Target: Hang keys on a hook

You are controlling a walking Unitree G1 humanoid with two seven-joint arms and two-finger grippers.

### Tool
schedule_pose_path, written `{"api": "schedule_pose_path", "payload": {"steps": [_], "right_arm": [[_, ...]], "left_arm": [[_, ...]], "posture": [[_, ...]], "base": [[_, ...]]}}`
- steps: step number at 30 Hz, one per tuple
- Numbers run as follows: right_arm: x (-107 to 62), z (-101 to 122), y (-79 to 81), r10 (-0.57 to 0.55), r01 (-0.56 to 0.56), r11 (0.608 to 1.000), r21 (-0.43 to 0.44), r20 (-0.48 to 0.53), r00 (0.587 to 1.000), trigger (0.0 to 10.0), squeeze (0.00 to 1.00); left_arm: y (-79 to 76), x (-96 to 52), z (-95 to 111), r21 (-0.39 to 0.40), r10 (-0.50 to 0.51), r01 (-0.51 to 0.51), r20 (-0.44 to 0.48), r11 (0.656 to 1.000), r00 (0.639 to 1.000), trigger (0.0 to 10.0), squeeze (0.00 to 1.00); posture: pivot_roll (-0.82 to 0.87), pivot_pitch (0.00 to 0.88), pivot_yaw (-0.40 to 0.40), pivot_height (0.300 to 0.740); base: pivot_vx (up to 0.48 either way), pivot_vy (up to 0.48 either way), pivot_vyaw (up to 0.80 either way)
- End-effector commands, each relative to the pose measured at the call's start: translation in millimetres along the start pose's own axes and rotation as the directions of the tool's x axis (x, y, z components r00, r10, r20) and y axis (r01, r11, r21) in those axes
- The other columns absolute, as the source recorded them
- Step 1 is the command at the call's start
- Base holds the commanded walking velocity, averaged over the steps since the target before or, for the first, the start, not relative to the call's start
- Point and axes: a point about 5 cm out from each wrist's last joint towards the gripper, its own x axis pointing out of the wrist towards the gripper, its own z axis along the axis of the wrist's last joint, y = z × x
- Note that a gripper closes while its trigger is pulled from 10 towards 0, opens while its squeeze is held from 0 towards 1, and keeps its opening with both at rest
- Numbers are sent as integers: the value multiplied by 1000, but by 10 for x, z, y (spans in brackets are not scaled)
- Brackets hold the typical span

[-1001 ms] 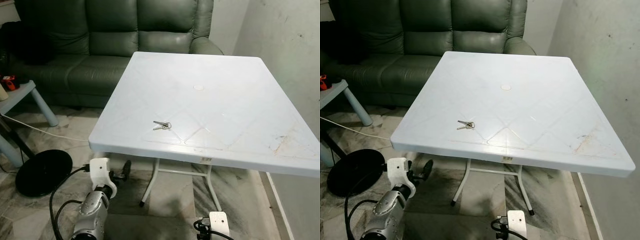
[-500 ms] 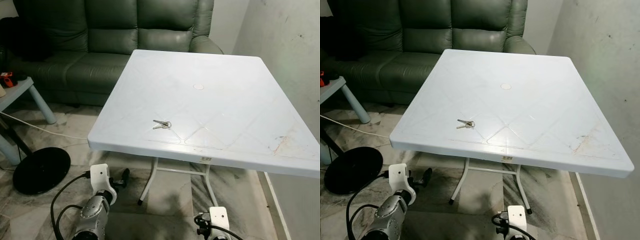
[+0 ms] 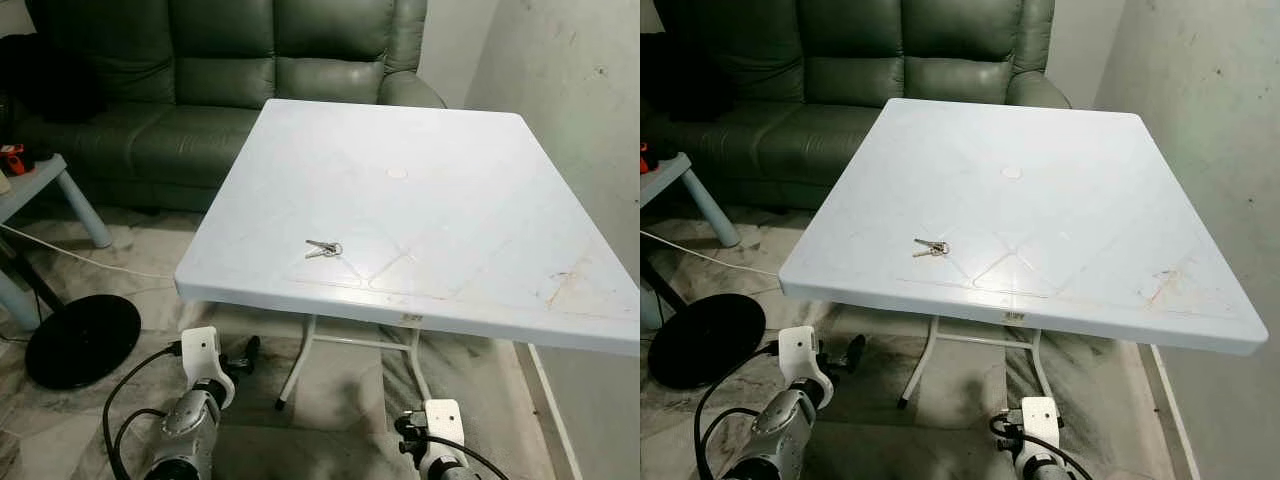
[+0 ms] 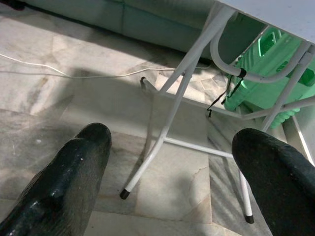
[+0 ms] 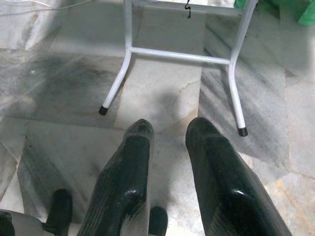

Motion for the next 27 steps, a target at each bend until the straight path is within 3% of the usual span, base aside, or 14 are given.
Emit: {"api": "schedule_pose_path", "payload": {"steps": [1, 27], "right_arm": [[181, 744, -304, 20, -20, 1000, -2, 247, 969, 10000, 0], [186, 752, -297, 24, -26, 1000, 6, 252, 968, 10000, 0]], "left_arm": [[21, 13, 34, 10, 2, -2, 7, 1000, 1000, 10000, 0], [73, 35, 90, -26, 18, -18, 16, 999, 1000, 10000, 0]], "posture": [[-11, 0, -19, 740], [-18, 7, -19, 740]], "base": [[0, 0, 0], [0, 0, 0]]}}
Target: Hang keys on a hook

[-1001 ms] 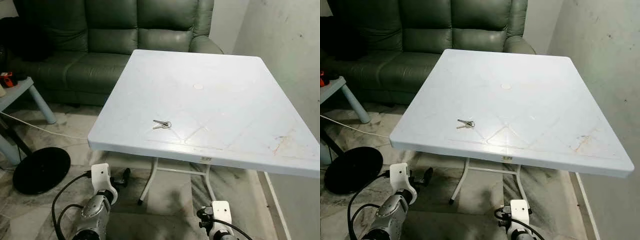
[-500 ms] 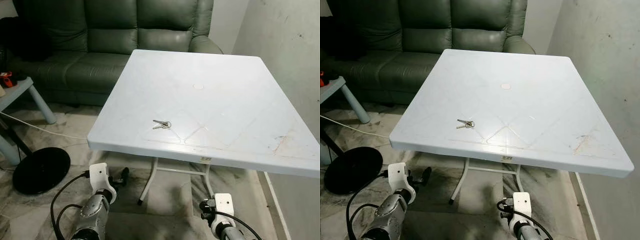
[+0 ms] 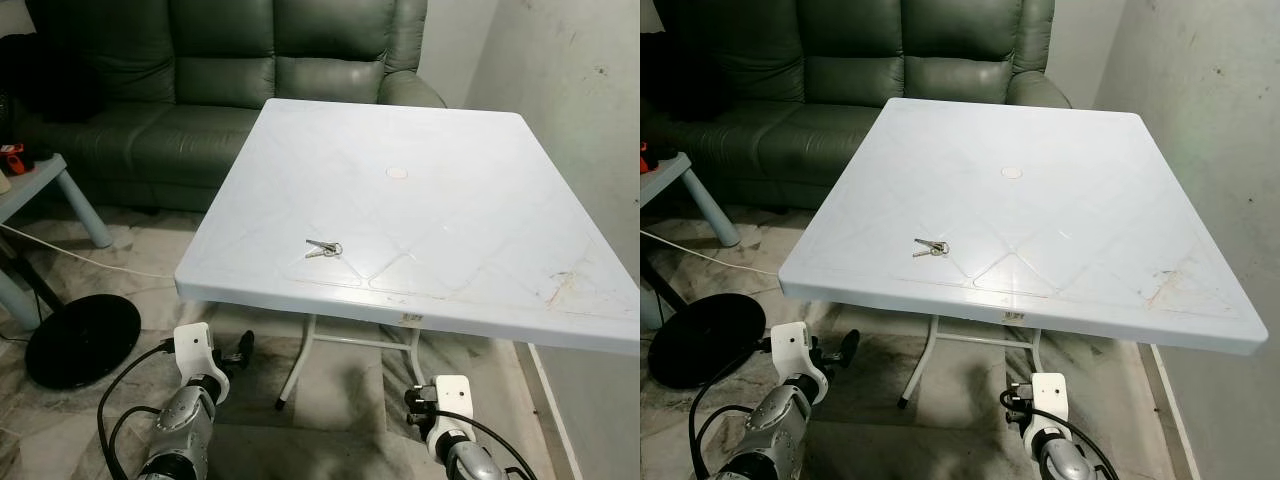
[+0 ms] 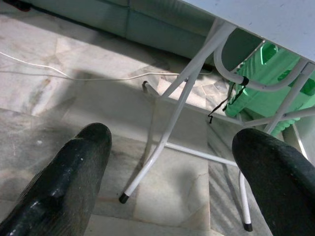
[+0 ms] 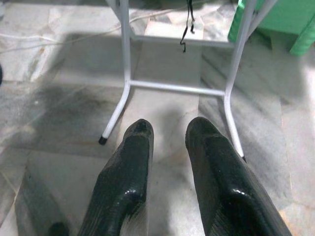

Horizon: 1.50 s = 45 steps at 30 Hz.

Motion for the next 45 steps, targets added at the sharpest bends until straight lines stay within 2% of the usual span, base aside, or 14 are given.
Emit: {"api": "schedule_pose_path", "payload": {"steps": [1, 45], "right_arm": [[127, 414, -151, 18, -17, 1000, -5, 141, 990, 10000, 0], [138, 409, -154, 22, -21, 1000, -5, 142, 990, 10000, 0]], "left_arm": [[13, 16, 28, 3, 5, -5, 0, 1000, 1000, 10000, 0], [16, 12, 17, -12, -4, 4, -4, 1000, 1000, 10000, 0]], "posture": [[-18, 7, -19, 740], [-9, 0, -21, 740]], "base": [[0, 0, 0], [0, 0, 0]]}}
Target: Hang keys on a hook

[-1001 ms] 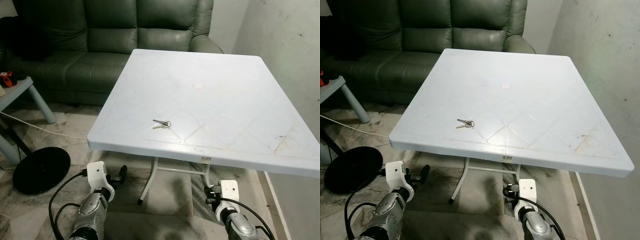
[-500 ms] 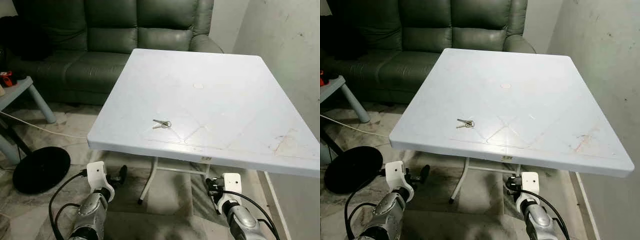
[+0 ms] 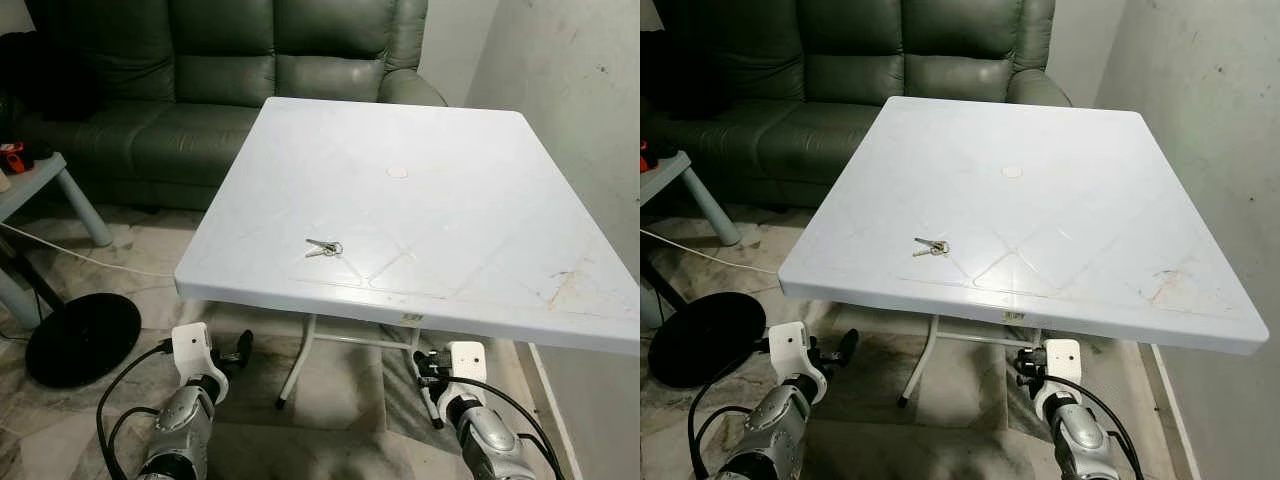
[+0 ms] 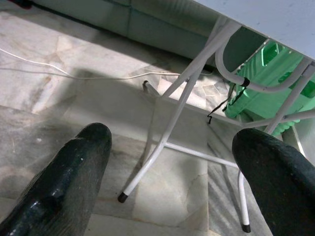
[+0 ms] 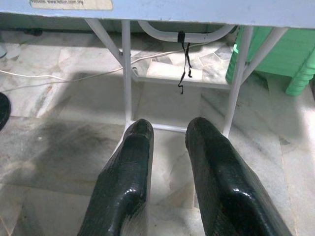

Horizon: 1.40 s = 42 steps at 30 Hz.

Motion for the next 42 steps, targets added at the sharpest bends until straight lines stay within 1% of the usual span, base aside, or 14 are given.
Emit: {"api": "schedule_pose_path", "payload": {"steps": [1, 11, 12, 14, 16, 19, 29, 32, 33, 34, 37, 39, 40, 42], "right_arm": [[12, 27, -18, -3, 3, 1000, -2, 7, 1000, 10000, 0], [12, 1, -22, -12, 12, 1000, -5, -14, 1000, 10000, 0], [0, -34, -27, -18, 18, 1000, -3, -34, 999, 10000, 0], [-5, -48, -28, -21, 21, 1000, -2, -42, 999, 10000, 0], [-38, -134, -31, -28, 27, 1000, -13, -89, 996, 10000, 0], [-69, -202, -29, -34, 32, 999, -18, -120, 992, 10000, 0], [-78, -239, -15, -37, 36, 999, -9, -140, 989, 10000, 0], [-141, -350, -46, -59, 55, 998, -26, -200, 978, 10000, 0], [-141, -350, -46, -59, 55, 998, -26, -200, 978, 10000, 0], [-188, -421, -64, -65, 59, 998, -32, -231, 971, 10000, 0], [-271, -536, -102, -86, 79, 996, -38, -284, 955, 10000, 0], [-298, -573, -104, -89, 80, 996, -43, -299, 950, 10000, 0], [-317, -600, -104, -90, 82, 996, -39, -309, 947, 10000, 0], [-345, -639, -111, -96, 93, 995, -27, -327, 940, 10000, 0]], "left_arm": [[3, 15, 17, 3, -8, 8, -7, 1000, 1000, 10000, 0], [20, 0, -22, 3, 5, -5, -28, 1000, 1000, 10000, 0], [36, -18, -62, 3, 16, -16, -48, 1000, 999, 10000, 0], [42, -25, -78, 3, 20, -20, -56, 1000, 998, 10000, 0], [60, -60, -156, 1, 36, -36, -91, 999, 995, 10000, 0], [57, -83, -213, 0, 44, -44, -115, 999, 992, 10000, 0], [24, -80, -226, -14, 36, -38, -115, 999, 993, 10000, 0], [23, -101, -275, -11, 39, -41, -137, 999, 990, 10000, 0], [23, -101, -275, -11, 39, -41, -137, 999, 990, 10000, 0], [34, -127, -327, -6, 49, -51, -164, 999, 985, 10000, 0], [53, -183, -426, -12, 66, -70, -205, 998, 977, 10000, 0], [65, -217, -482, -12, 75, -80, -230, 997, 970, 10000, 0], [76, -246, -529, -10, 84, -89, -252, 996, 964, 10000, 0], [73, -271, -572, -11, 86, -92, -268, 996, 960, 10000, 0]], "posture": [[-8, 0, -20, 740], [-5, 0, -21, 740], [-6, 0, -21, 740], [-6, 0, -21, 740], [-6, 0, -21, 740], [-6, 0, -24, 740], [-7, 0, -23, 740], [-5, 0, -26, 740], [-5, 0, -26, 740], [-5, 0, -26, 740], [-5, 0, -26, 740], [-2, 0, -26, 740], [-6, 0, -23, 740], [-6, 0, -23, 740]], "base": [[0, 0, 0], [0, 0, 0], [0, 0, 0], [0, 0, 0], [0, 0, 0], [0, 0, 0], [0, 0, 0], [0, 0, 0], [0, 0, 0], [0, 0, 0], [0, 0, 0], [0, 0, 0], [0, 0, 0], [0, 0, 0]]}}
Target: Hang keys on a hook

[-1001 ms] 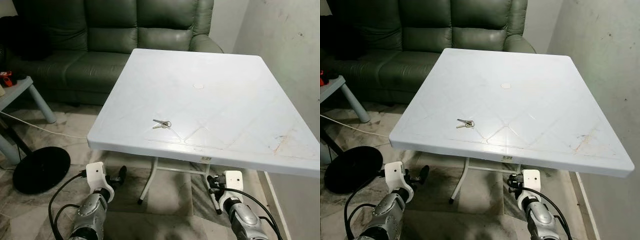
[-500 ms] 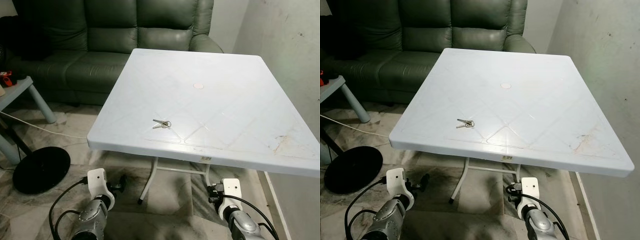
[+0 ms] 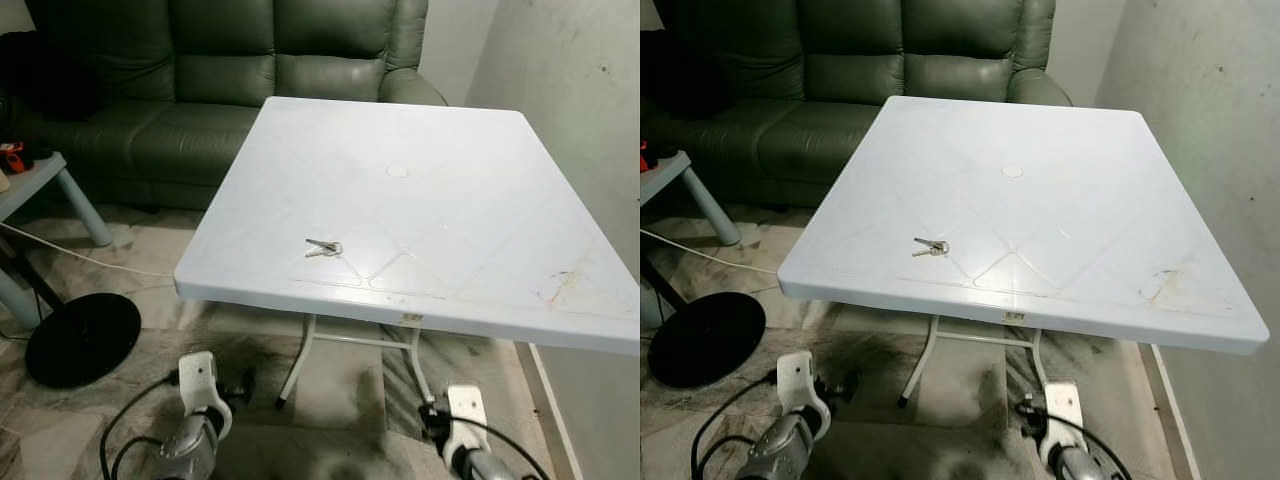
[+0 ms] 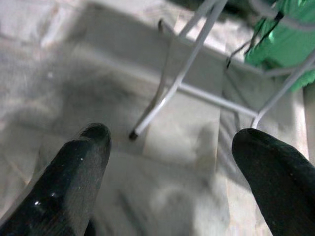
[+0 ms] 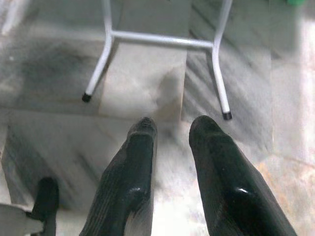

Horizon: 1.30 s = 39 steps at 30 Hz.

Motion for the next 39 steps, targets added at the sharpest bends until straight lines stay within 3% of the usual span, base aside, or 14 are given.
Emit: {"api": "schedule_pose_path", "payload": {"steps": [1, 12, 16, 35, 36, 39], "right_arm": [[-17, -50, -35, -17, 18, 1000, 9, -29, 999, 10000, 0], [-100, -314, -34, -49, 50, 999, 0, -153, 987, 10000, 0], [-125, -403, -3, -50, 53, 998, 13, -201, 978, 10000, 0], [-110, -424, 105, 8, -22, 998, -56, -234, 972, 10000, 0], [-110, -425, 114, 16, -26, 999, -42, -231, 973, 10000, 1000], [-111, -427, 124, 23, -31, 999, -33, -226, 974, 10000, 1000]], "left_arm": [[5, -22, -75, 1, 6, -6, -31, 1000, 999, 10000, 0], [66, -91, -256, -9, 34, -35, -115, 999, 993, 10000, 0], [135, -156, -388, 41, 60, -53, -183, 998, 981, 10000, 0], [91, -176, -471, 143, 48, -14, -237, 990, 970, 10000, 0], [97, -178, -473, 145, 49, -14, -238, 989, 970, 10000, 0], [104, -181, -474, 149, 50, -14, -240, 989, 969, 10000, 0]], "posture": [[-6, 0, -23, 740], [-8, 0, -15, 740], [-6, 0, -16, 740], [-13, 0, -11, 740], [-13, 0, -10, 740], [-11, 0, -10, 740]], "base": [[0, 0, 0], [0, 0, 0], [0, 0, 0], [0, 0, 0], [0, 0, 0], [0, 0, 0]]}}
